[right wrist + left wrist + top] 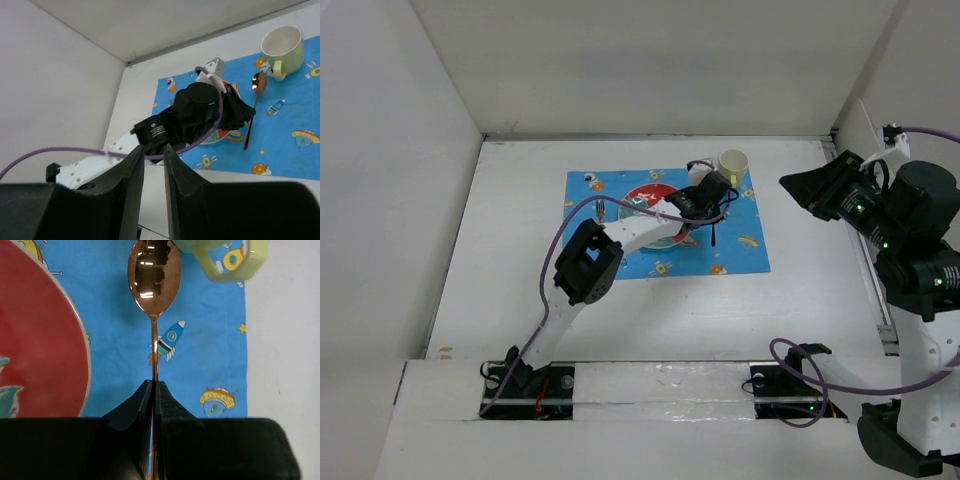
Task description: Set the dinner table for one person
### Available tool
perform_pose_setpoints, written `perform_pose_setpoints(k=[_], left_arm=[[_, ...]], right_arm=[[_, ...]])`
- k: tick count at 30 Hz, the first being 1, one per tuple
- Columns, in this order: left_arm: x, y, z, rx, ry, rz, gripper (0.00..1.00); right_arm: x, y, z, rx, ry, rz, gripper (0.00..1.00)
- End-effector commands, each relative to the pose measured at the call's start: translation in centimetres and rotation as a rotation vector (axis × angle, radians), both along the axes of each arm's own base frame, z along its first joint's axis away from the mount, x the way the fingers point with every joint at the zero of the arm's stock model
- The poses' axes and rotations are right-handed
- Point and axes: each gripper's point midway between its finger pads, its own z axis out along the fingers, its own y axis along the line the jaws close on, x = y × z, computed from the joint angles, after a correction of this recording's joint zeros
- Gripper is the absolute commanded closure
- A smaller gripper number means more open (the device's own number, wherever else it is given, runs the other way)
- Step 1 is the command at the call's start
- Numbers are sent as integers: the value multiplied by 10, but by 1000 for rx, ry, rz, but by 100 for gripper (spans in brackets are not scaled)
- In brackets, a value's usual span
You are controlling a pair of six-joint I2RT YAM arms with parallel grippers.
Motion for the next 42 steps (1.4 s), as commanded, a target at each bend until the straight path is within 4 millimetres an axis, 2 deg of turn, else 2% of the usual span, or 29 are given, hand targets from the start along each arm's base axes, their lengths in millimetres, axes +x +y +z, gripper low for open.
perform_pose_setpoints(k=[1,2,5,7,9,16,28,33,35,36,37,39,41,42], left_arm=[[24,-5,19,-89,-16,100,100],[25,-8,10,-93,-2,102,100],[39,-7,2,-101,5,134,100],[41,-12,3,-112,4,128,100],[42,-14,-7,-106,15,128,100],[35,-14,-36,-78,66,116,100],[26,-4,-51,-19,83,82,100],[25,-1,-49,0,77,72,97],[24,-1,-46,3,75,64,92],[24,1,-38,9,65,56,82],[24,1,-38,9,64,56,82],[24,4,-21,10,35,46,69],[21,2,-4,4,5,25,64],[16,-2,17,-10,-29,-2,61]], right_arm=[[-6,13,-5,-15,4,91,72],[-7,14,-9,-21,15,98,72],[-8,11,-15,-39,25,89,71],[-8,13,-18,-51,30,99,71],[-7,12,-20,-61,41,97,71],[-5,13,-20,-82,35,98,71],[-2,11,-24,-91,39,87,70],[-1,11,-22,-90,36,82,70],[-2,10,-21,-88,31,80,70],[-1,10,-17,-85,22,78,70],[-1,10,-17,-84,22,78,69],[-1,9,-17,-84,18,71,69],[1,10,-16,-79,15,70,69],[2,10,-17,-75,17,68,69]])
